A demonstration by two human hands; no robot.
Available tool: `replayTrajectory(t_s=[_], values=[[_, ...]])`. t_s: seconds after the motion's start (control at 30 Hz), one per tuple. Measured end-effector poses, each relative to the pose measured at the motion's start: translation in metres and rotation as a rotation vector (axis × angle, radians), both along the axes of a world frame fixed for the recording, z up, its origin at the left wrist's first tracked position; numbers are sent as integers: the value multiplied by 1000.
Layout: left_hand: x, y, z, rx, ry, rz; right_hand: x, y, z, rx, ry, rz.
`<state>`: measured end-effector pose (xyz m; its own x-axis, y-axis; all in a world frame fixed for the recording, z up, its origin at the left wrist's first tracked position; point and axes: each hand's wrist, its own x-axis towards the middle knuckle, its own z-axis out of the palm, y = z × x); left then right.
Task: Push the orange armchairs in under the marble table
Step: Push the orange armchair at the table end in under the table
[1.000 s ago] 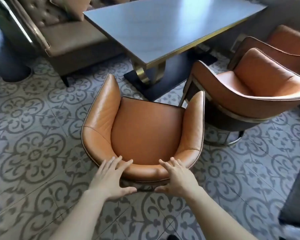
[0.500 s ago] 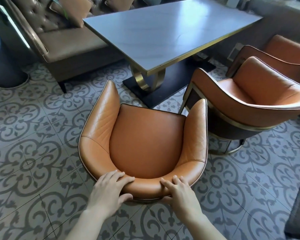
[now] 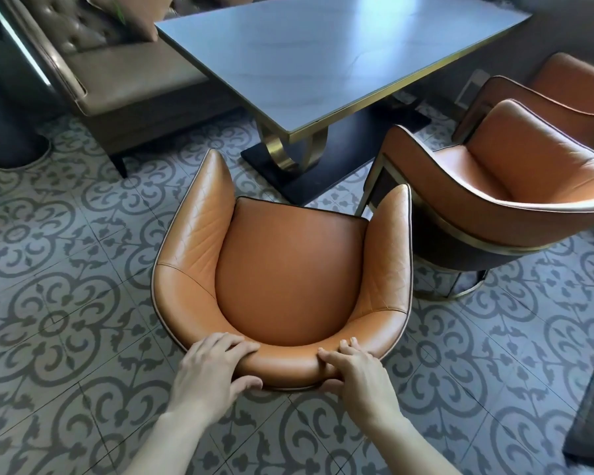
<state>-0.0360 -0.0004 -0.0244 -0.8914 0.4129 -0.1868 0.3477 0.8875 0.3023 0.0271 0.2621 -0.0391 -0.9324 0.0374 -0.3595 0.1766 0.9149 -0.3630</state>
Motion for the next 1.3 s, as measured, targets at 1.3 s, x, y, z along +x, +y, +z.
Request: replayTrajectory(t_s=[1.3], values=[[-218,70,-9,57,-28,266,-245,63,-20,-109,190,10]])
